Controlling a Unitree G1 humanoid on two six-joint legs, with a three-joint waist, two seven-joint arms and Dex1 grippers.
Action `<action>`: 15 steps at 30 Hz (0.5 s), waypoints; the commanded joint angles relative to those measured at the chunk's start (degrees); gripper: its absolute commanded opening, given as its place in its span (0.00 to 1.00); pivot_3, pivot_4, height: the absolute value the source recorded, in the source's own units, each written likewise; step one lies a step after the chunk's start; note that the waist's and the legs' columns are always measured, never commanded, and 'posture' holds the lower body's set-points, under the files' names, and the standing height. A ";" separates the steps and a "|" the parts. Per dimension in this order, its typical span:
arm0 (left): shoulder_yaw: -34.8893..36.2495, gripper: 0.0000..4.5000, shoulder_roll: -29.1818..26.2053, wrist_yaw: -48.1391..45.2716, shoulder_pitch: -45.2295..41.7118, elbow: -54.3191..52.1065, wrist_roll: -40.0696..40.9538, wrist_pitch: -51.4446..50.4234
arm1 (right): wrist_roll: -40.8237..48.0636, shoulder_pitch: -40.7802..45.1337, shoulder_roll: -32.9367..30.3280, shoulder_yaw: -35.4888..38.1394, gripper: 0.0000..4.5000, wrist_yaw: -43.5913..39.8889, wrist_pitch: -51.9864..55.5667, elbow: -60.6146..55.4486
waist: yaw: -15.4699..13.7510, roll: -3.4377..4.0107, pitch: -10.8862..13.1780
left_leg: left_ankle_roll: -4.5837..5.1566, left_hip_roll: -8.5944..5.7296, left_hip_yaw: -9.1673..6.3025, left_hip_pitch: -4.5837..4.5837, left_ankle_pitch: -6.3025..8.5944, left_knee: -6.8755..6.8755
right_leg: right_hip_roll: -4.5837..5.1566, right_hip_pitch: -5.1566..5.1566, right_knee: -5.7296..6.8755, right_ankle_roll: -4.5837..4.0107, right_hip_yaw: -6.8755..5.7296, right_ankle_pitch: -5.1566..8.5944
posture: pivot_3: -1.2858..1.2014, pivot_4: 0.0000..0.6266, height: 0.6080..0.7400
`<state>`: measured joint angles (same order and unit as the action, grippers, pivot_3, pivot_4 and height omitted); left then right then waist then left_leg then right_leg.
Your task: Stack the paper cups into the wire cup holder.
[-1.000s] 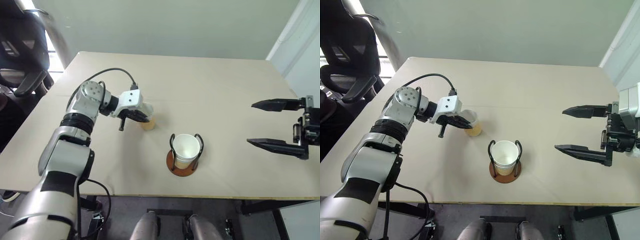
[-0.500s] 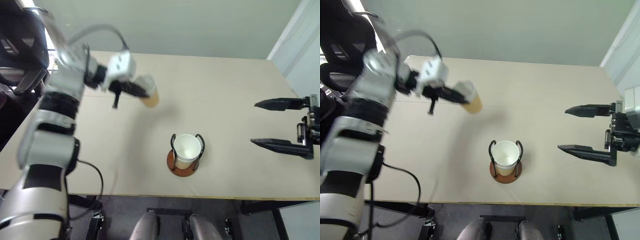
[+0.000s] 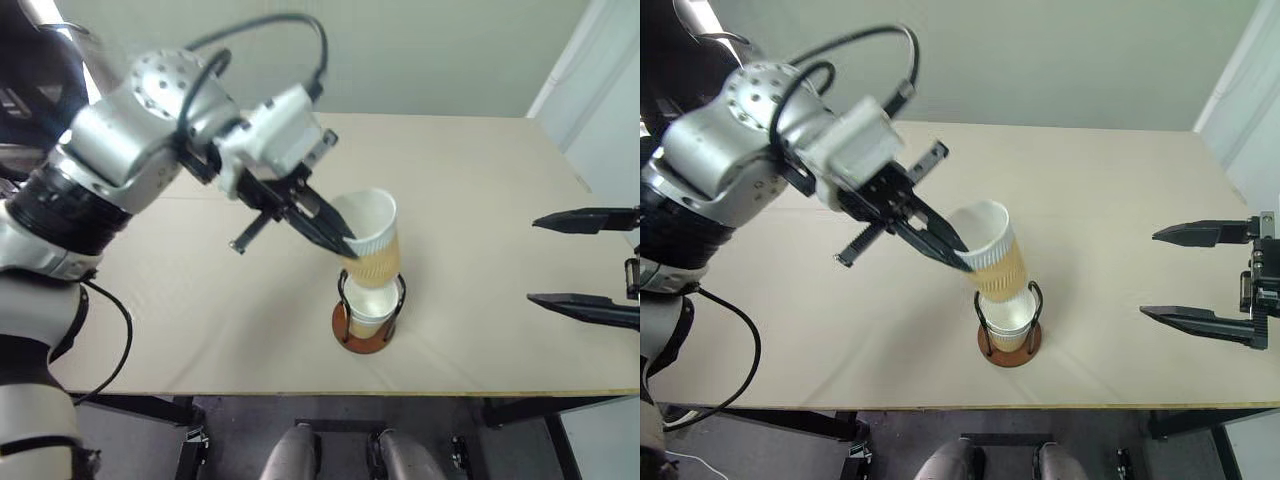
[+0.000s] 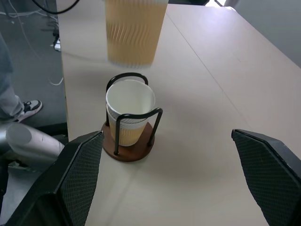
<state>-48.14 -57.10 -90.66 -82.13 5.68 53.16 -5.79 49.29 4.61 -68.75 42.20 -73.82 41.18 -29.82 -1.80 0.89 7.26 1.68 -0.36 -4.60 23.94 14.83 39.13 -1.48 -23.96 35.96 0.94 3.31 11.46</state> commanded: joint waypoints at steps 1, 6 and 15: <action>-2.99 0.01 -0.04 -1.84 -2.33 -0.49 -0.96 3.83 | 0.77 -0.23 -0.70 4.11 1.00 0.18 0.87 -1.40 | 0.03 0.00 0.00 | 0.00 0.00 0.00 0.00 -0.01 0.02 | 0.00 0.00 0.00 0.00 0.01 -0.04 | 0.52 0.24 1.00; -5.61 0.01 3.40 -1.84 -2.76 3.96 -4.02 7.21 | 1.40 -1.43 -0.12 6.34 1.00 1.15 2.65 -3.52 | -0.01 0.00 0.00 | 0.06 -0.01 0.05 0.04 -0.05 0.13 | 0.00 0.02 -0.03 -0.08 0.08 -0.06 | 0.52 0.24 1.00; -9.17 0.01 5.68 -1.84 -3.02 7.96 -5.80 10.04 | 2.77 -2.91 0.74 8.47 1.00 3.58 4.92 -6.27 | 0.07 0.00 0.00 | 0.11 0.00 0.12 0.07 0.03 0.04 | 0.00 -0.04 -0.04 0.06 0.11 -0.08 | 0.52 0.24 1.00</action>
<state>-57.55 -51.55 -90.66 -83.59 13.15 47.24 3.07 51.07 1.58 -68.03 48.23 -71.02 45.86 -35.39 -1.74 0.89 7.27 1.81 -0.37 -4.47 24.02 14.87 39.17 -1.48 -24.00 35.92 1.00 3.42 11.39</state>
